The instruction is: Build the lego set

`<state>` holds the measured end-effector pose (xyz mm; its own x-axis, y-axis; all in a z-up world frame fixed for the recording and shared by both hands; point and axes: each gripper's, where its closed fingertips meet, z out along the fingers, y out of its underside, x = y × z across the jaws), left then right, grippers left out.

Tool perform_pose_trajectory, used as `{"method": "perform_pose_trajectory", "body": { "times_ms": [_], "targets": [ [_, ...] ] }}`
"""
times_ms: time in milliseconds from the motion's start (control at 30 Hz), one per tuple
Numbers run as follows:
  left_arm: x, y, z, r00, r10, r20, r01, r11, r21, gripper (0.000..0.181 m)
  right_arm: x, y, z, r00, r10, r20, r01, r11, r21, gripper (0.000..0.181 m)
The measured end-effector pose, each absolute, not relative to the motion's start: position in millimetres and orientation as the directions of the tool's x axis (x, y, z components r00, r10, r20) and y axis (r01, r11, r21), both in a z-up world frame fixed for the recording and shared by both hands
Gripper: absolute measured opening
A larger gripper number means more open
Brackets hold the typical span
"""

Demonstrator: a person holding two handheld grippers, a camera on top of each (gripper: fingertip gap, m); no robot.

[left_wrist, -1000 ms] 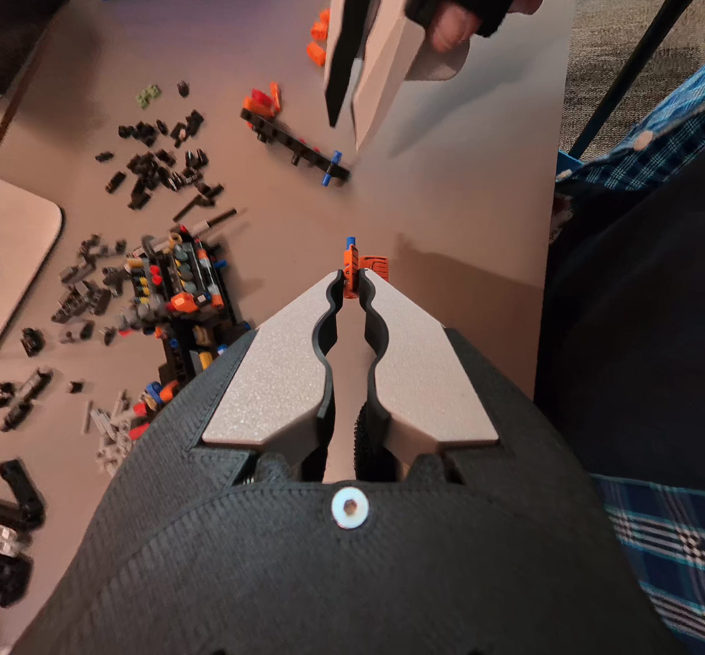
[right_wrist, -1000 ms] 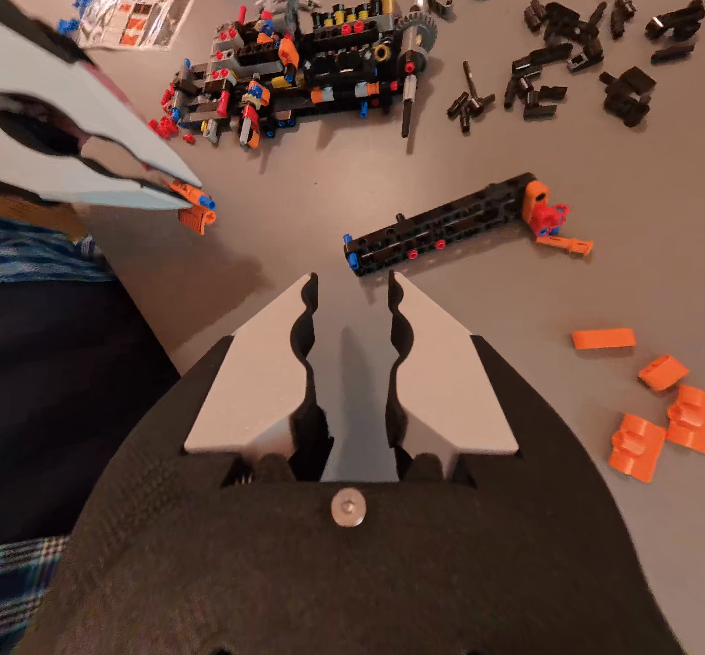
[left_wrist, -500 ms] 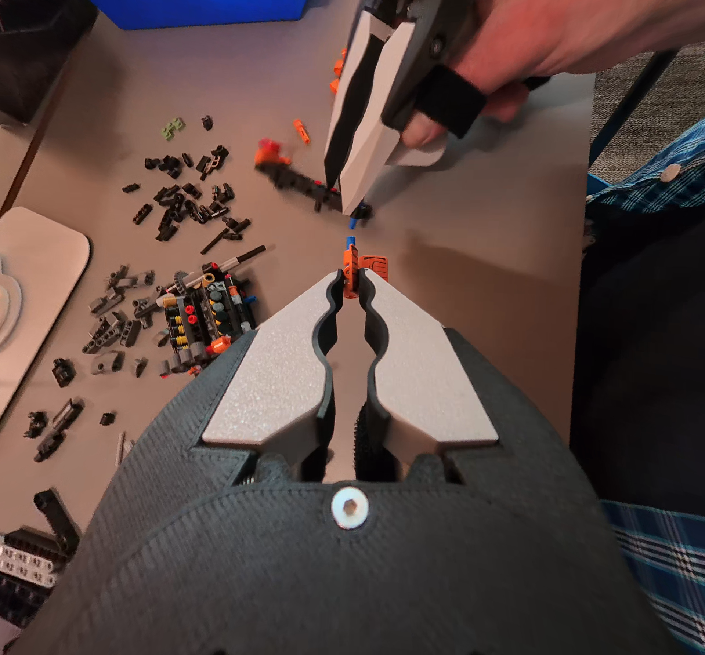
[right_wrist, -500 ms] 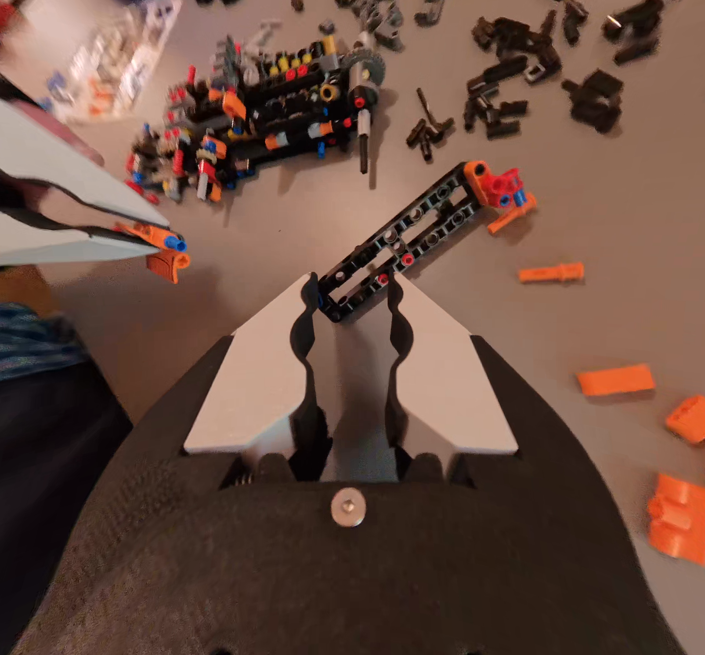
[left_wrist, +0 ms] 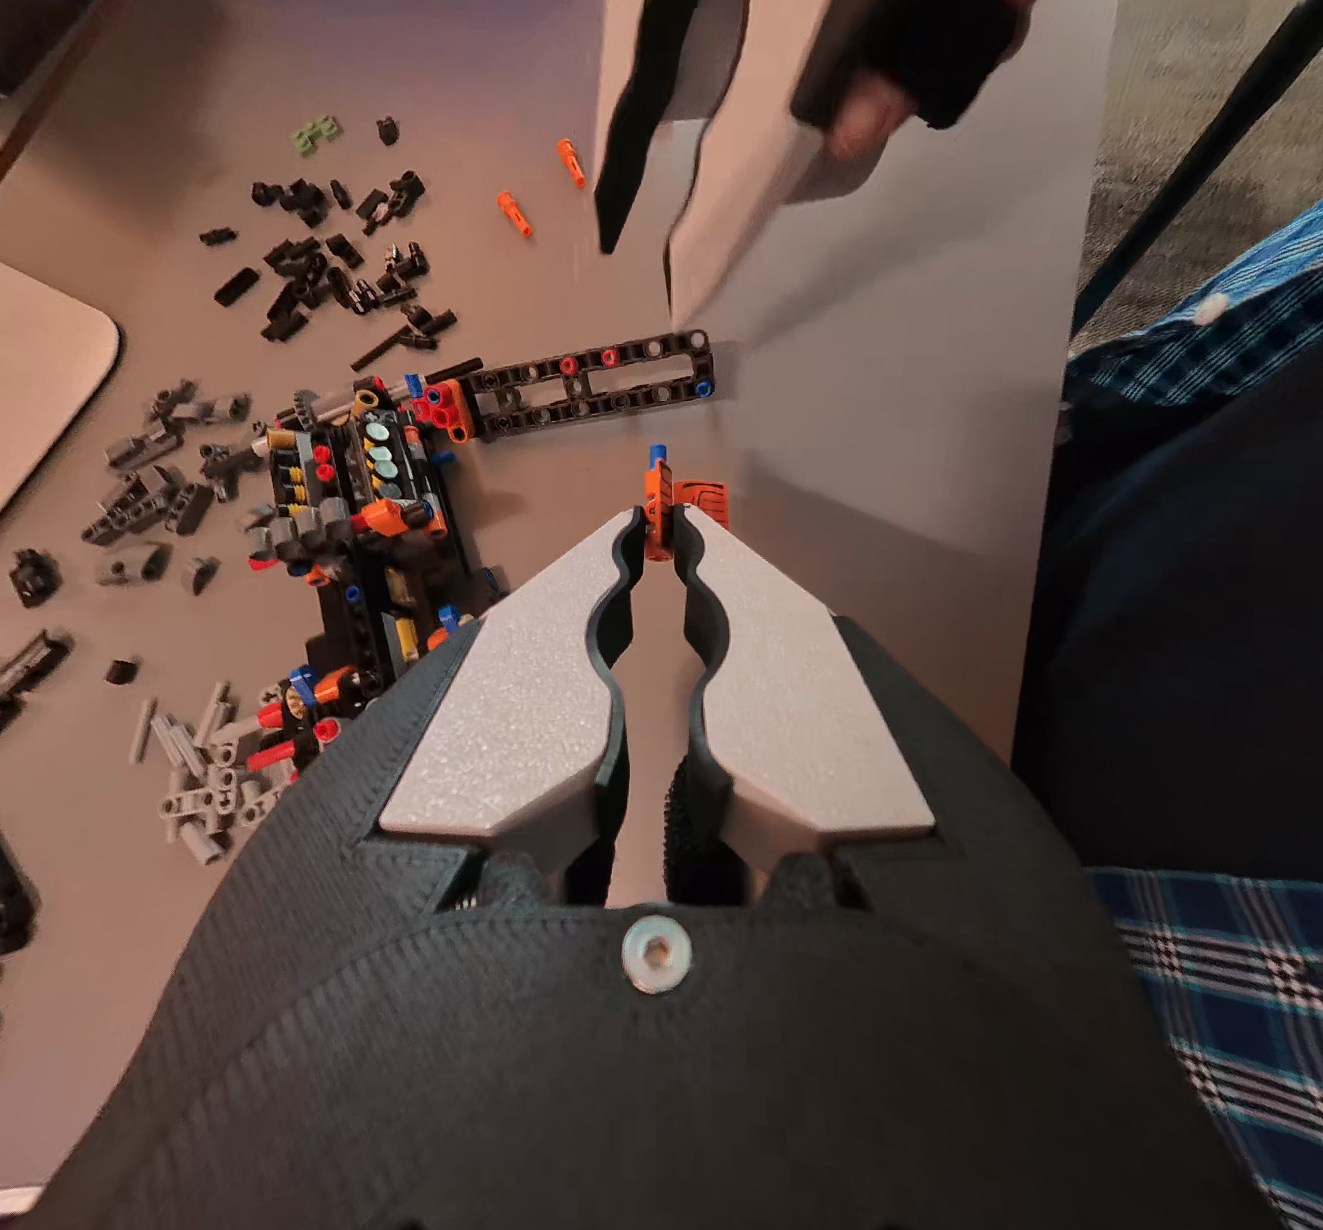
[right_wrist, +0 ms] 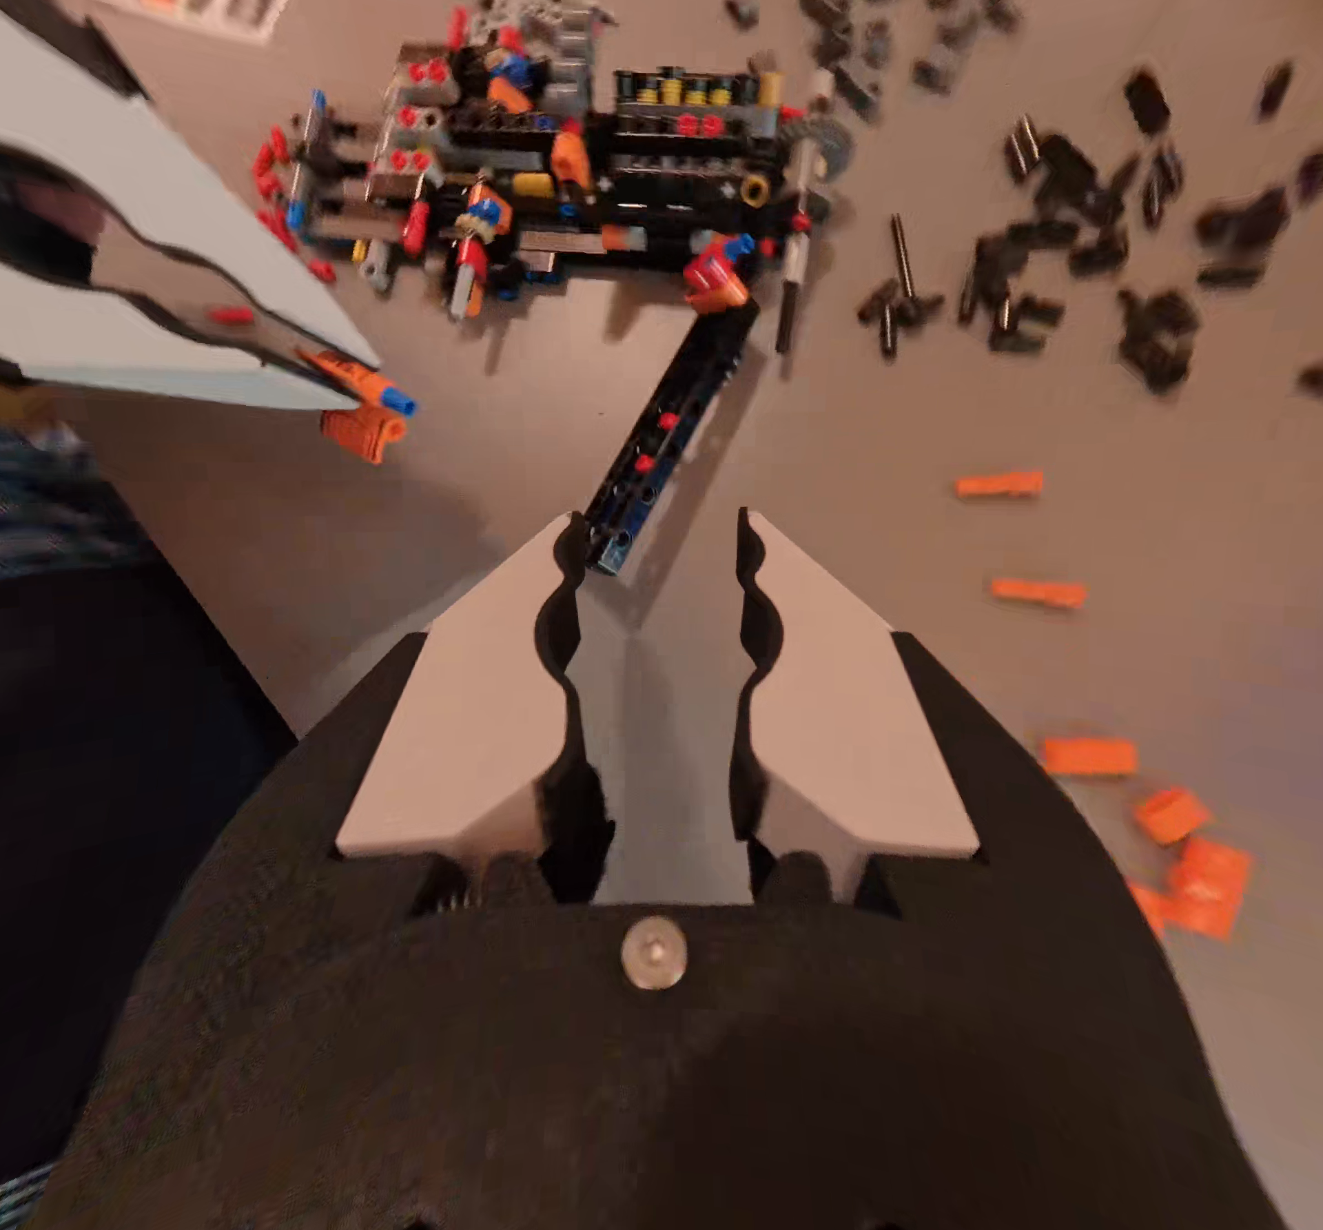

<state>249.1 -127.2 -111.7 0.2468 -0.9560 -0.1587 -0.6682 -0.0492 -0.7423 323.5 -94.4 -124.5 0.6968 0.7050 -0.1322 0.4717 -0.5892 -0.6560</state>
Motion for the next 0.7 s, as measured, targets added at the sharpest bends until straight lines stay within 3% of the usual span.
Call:
{"method": "perform_pose_trajectory", "body": {
  "times_ms": [133,233,367,433,567,700],
  "targets": [
    [248.9,-129.3,-112.4,0.243,-0.961,-0.136,-0.656,-0.059,-0.753,0.007,314.0,-105.0,-138.3,0.716,0.628,-0.303,0.319,-0.681,-0.659,0.043],
    [248.5,-130.6,-112.9,0.241,-0.962,-0.126,-0.649,-0.063,-0.758,0.007,310.6,-100.1,-148.7,0.747,0.625,-0.227,0.353,-0.662,-0.661,0.028],
    [245.3,-130.4,-112.3,0.245,-0.961,-0.125,-0.646,-0.066,-0.760,0.007,302.8,-97.9,-150.4,0.737,0.642,-0.211,0.366,-0.642,-0.674,0.025],
    [244.0,-129.2,-109.3,0.252,-0.960,-0.126,-0.639,-0.067,-0.766,0.007,305.4,-97.2,-145.6,0.738,0.659,-0.144,0.406,-0.604,-0.686,0.005],
    [242.7,-128.4,-106.8,0.256,-0.959,-0.120,-0.629,-0.071,-0.774,0.007,315.5,-100.1,-143.0,0.733,0.679,0.039,0.535,-0.540,-0.650,0.005],
    [242.8,-130.4,-109.7,0.250,-0.962,-0.108,-0.628,-0.076,-0.775,0.007,318.2,-109.2,-147.8,0.746,0.664,0.056,0.545,-0.560,-0.625,0.005]
  ]
}}
